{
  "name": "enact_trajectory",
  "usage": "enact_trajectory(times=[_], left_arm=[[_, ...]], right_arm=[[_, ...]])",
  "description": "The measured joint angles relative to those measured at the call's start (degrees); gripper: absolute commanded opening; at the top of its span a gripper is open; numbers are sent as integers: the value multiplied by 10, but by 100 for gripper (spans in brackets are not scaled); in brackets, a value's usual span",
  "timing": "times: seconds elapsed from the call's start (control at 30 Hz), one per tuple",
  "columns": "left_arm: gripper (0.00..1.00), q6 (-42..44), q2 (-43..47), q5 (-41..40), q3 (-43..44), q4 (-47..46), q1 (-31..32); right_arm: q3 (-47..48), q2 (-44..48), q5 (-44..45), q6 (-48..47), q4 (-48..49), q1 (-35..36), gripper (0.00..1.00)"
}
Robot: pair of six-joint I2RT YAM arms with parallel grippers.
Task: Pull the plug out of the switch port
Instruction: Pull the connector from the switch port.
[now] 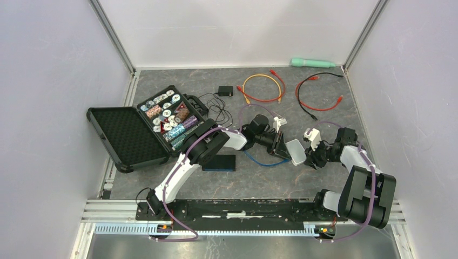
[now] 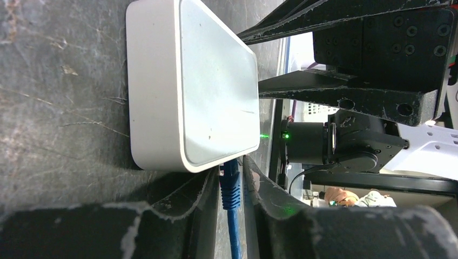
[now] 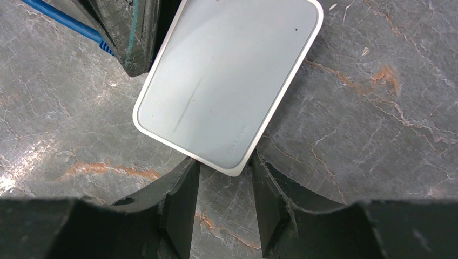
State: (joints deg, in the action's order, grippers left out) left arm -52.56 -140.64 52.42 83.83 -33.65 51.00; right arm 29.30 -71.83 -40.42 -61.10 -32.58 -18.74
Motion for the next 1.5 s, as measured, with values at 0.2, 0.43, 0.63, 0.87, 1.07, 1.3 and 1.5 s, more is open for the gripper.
enact_trajectory(times=[0.2, 0.43, 0.63, 0.87, 1.07, 1.3, 1.5], left_arm=[[27, 4, 0, -1, 8, 21, 0], [19, 4, -1, -3, 10, 32, 0], [2, 3, -3, 2, 12, 31, -1], [2, 4, -3, 5, 13, 36, -6], [2, -2, -3, 8, 14, 40, -13], [2, -25, -3, 0, 19, 47, -18], [2, -41, -7, -13, 29, 49, -18]], right_arm=[[0, 0, 0, 0, 0, 0, 46], [0, 0, 0, 0, 0, 0, 46], [0, 0, -1, 0, 0, 0, 53], [8, 3, -12, -39, -44, 2, 87], [25, 23, -19, -25, -63, 10, 92], [25, 25, -10, 74, -7, 46, 95], [25, -14, 12, 138, 28, 71, 96]])
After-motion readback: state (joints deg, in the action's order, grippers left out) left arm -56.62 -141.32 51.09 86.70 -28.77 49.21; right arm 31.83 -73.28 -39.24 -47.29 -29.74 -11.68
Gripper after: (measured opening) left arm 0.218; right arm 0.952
